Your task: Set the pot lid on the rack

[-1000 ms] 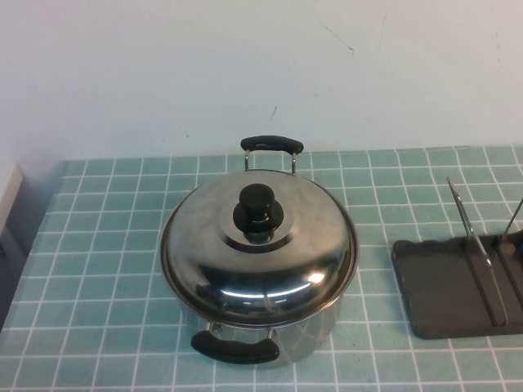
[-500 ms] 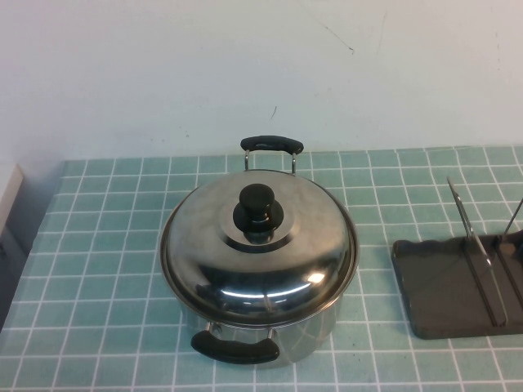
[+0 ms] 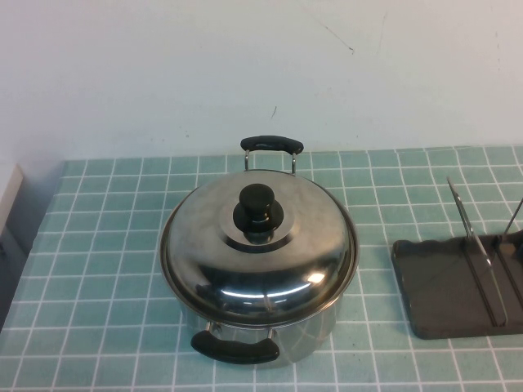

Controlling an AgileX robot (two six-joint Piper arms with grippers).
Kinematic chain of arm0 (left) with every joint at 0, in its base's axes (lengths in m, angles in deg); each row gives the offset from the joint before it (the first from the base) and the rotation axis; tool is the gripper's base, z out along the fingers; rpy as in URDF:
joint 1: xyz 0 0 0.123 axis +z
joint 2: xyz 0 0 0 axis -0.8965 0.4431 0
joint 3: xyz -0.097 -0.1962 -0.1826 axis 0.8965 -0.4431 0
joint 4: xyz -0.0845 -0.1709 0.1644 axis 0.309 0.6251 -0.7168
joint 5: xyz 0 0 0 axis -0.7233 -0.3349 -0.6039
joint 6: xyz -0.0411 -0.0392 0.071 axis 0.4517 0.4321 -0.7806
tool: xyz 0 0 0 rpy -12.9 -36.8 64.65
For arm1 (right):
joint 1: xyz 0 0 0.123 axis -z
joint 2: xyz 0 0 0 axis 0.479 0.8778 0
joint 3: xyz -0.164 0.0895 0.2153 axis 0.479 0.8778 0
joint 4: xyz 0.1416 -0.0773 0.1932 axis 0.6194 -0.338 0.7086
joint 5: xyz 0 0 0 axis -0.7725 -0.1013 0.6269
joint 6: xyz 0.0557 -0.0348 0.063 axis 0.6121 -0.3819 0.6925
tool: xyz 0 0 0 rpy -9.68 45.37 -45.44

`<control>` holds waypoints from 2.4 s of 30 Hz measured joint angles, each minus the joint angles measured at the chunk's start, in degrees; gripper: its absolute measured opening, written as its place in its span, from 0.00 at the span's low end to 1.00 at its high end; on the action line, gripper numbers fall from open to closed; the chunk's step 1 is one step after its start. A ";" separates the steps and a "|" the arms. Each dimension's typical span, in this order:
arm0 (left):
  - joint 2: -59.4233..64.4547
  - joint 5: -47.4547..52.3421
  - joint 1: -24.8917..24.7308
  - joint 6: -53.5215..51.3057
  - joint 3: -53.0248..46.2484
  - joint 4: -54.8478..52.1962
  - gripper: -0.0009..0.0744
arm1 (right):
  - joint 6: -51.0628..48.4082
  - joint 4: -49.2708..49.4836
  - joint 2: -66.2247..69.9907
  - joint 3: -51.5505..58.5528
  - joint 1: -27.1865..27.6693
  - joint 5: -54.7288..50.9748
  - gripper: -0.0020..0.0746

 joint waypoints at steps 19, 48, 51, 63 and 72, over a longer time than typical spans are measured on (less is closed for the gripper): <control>0.00 -2.39 0.00 3.20 -0.11 2.35 0.01 | 0.00 0.00 0.00 0.00 0.00 0.00 0.02; 10.93 5.75 0.00 -37.49 18.49 41.85 0.01 | 0.00 -0.62 0.00 0.12 0.00 0.51 0.02; 19.09 9.80 0.00 -45.36 23.80 45.00 0.01 | 1.39 1.60 0.00 0.23 0.00 2.14 0.02; 43.22 13.33 0.00 -97.29 34.92 78.11 0.01 | 3.00 11.69 0.00 0.23 -0.11 7.25 0.02; 56.05 14.76 -4.20 -113.37 38.38 92.02 0.01 | 3.31 42.95 0.00 0.23 -0.11 7.82 0.02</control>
